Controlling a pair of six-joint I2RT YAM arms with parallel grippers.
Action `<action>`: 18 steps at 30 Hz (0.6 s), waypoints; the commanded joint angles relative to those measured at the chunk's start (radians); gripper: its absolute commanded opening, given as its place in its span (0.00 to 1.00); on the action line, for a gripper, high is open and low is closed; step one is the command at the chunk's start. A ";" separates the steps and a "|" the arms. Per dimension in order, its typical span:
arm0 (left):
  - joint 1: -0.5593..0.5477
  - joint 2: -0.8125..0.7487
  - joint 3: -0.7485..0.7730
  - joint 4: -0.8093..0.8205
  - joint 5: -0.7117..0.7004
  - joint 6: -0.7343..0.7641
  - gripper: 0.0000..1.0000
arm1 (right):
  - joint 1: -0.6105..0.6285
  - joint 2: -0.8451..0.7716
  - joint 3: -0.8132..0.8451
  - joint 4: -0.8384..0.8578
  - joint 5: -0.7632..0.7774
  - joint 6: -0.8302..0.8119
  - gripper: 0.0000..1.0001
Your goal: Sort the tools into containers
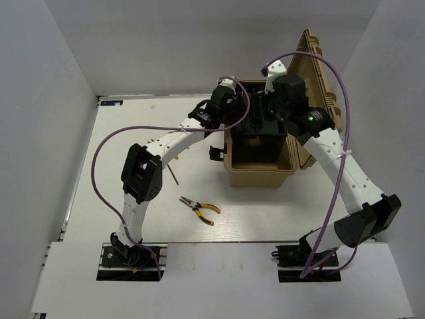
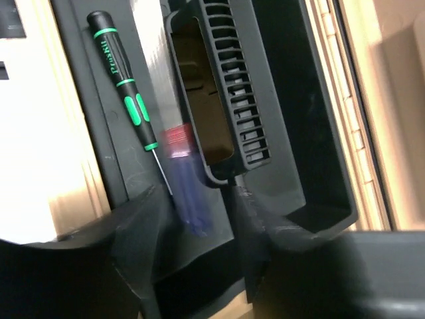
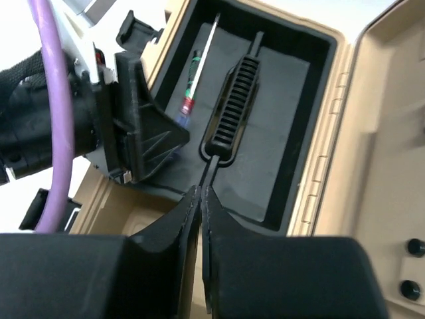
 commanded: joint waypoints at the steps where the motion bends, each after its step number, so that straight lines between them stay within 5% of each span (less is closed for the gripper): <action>1: -0.004 -0.028 0.055 -0.019 -0.014 -0.010 0.61 | 0.001 -0.040 -0.011 0.048 -0.054 0.000 0.16; 4: -0.004 -0.043 0.064 -0.019 -0.014 -0.001 0.66 | -0.001 -0.050 -0.021 0.044 -0.105 0.003 0.23; 9: 0.005 -0.175 0.020 -0.029 -0.029 0.039 0.62 | 0.001 -0.067 -0.025 0.025 -0.271 -0.006 0.26; 13: 0.014 -0.448 -0.254 -0.010 -0.144 0.117 0.32 | 0.007 -0.064 -0.037 0.014 -0.432 -0.016 0.21; 14: 0.015 -0.511 -0.308 -0.023 -0.230 0.147 0.17 | 0.005 -0.060 -0.038 0.005 -0.454 -0.014 0.16; 18: 0.015 -0.859 -0.624 -0.158 -0.448 0.149 0.06 | 0.046 0.009 -0.031 0.005 -0.579 0.020 0.08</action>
